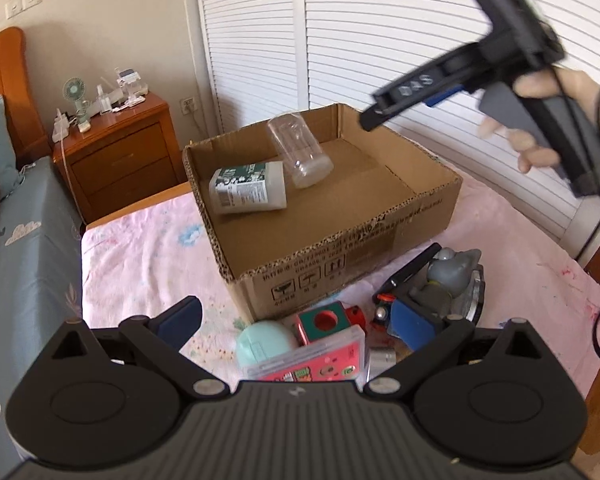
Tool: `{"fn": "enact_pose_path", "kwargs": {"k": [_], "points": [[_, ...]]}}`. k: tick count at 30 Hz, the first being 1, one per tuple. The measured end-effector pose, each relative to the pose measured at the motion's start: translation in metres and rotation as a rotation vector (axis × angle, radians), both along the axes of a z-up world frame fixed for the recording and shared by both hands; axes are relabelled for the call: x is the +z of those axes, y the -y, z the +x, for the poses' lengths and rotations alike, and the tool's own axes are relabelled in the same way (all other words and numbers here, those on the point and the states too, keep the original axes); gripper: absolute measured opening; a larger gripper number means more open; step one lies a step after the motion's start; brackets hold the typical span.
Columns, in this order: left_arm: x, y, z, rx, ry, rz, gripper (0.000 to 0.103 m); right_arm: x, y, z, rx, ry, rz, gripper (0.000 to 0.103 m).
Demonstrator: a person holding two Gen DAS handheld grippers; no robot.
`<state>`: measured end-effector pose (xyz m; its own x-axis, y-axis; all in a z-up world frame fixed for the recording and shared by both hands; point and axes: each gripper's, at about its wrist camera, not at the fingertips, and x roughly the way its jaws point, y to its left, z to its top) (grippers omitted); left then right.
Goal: Organize rigid objects
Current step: 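Carry the tub and cup into the cardboard box and release both, then return both tools to the items beside the box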
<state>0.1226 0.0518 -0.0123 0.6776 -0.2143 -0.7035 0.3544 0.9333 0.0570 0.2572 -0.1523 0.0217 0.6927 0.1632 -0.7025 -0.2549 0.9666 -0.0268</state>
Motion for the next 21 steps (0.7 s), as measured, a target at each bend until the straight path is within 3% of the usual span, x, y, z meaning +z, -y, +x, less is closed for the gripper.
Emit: {"fn": "enact_pose_path", "kwargs": {"k": [13,21], "points": [[-0.022,-0.013,-0.027,0.143,-0.03,-0.063,0.1,-0.049,0.012,-0.087,0.001,-0.064,0.014,0.103],[-0.039,-0.01,-0.043,0.179,-0.043,-0.065,0.1,-0.08,0.011,-0.114,0.03,-0.079,0.008,0.103]]}}
